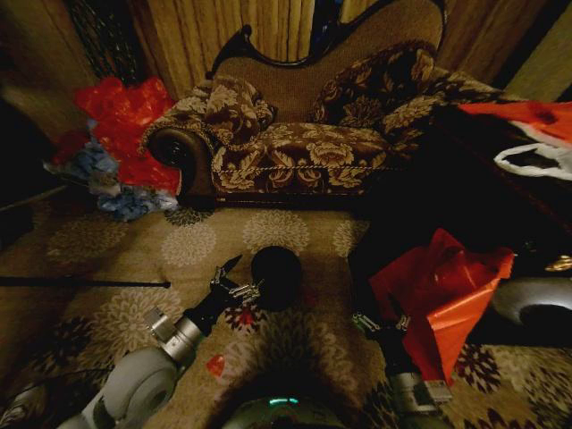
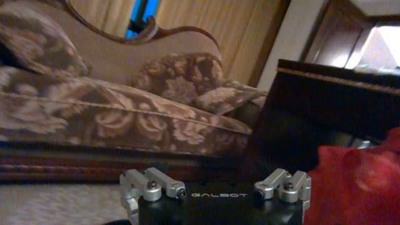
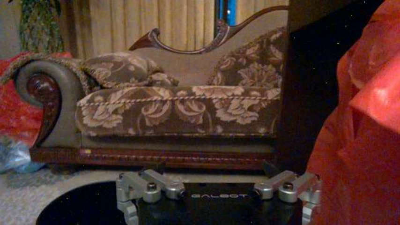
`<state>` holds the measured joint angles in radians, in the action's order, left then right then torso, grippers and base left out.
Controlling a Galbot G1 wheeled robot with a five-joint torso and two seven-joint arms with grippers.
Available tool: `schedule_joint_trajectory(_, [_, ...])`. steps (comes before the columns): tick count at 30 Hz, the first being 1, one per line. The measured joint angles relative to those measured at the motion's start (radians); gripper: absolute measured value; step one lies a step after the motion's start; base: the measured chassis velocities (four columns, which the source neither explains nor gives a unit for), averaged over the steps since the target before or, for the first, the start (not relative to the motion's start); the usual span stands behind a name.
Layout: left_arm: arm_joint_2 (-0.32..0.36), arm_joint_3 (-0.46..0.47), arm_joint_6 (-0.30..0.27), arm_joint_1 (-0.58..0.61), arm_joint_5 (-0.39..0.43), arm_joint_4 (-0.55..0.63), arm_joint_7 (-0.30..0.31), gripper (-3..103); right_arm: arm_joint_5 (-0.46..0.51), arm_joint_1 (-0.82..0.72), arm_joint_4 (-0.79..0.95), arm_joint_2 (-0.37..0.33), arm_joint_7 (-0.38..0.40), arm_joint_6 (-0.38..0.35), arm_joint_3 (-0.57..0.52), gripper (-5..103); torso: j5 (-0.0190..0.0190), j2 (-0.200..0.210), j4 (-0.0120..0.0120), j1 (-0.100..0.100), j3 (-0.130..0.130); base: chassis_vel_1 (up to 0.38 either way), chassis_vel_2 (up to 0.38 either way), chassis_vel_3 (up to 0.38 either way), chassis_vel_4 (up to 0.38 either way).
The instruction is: Place a garbage bag over the trash bin.
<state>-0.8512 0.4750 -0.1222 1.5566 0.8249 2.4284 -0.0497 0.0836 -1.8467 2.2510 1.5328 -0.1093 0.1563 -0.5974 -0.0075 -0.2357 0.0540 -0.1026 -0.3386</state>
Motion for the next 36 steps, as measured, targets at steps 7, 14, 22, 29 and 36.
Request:
schedule_joint_trajectory(7, [0.141, -0.343, -0.058, -0.44, 0.233, -0.091, 0.061, 93, -0.026, 0.02, -0.077, 0.009, -0.006, 0.029, -0.006, 100, 0.0002, 0.0, 0.0002, 0.0, 0.0, 0.0, 0.0, 0.0, 0.0])
schedule_joint_trajectory(14, [-0.041, -0.834, -0.108, -1.021, 0.571, -0.274, 0.211, 93, -0.029, 0.034, -0.137, 0.015, -0.005, 0.041, -0.025, 100, 0.0003, 0.0, 0.0006, 0.0, 0.0, 0.0, 0.0, 0.0, 0.0])
schedule_joint_trajectory(22, [-0.35, -0.991, -0.127, -1.233, 0.835, -0.427, 0.392, 92, -0.021, 0.053, -0.175, 0.016, 0.008, 0.04, -0.037, 100, 0.0006, 0.0, 0.0005, 0.0, 0.0, 0.0, 0.0, 0.0, 0.0])
schedule_joint_trajectory(29, [-0.52, -1.031, -0.163, -1.299, 0.945, -0.546, 0.443, 92, -0.003, 0.069, -0.198, 0.001, 0.023, 0.036, -0.048, 100, 0.0004, 0.0, 0.0, 0.0, 0.0, 0.0, 0.0, 0.0, 0.0])
schedule_joint_trajectory(36, [-0.628, -1.071, -0.181, -1.306, 0.891, -0.649, 0.444, 92, 0.001, 0.076, -0.203, 0.0, 0.027, 0.036, -0.048, 100, 0.0004, 0.0, 0.0003, 0.0, 0.0, 0.0, 0.0, 0.0, 0.0])
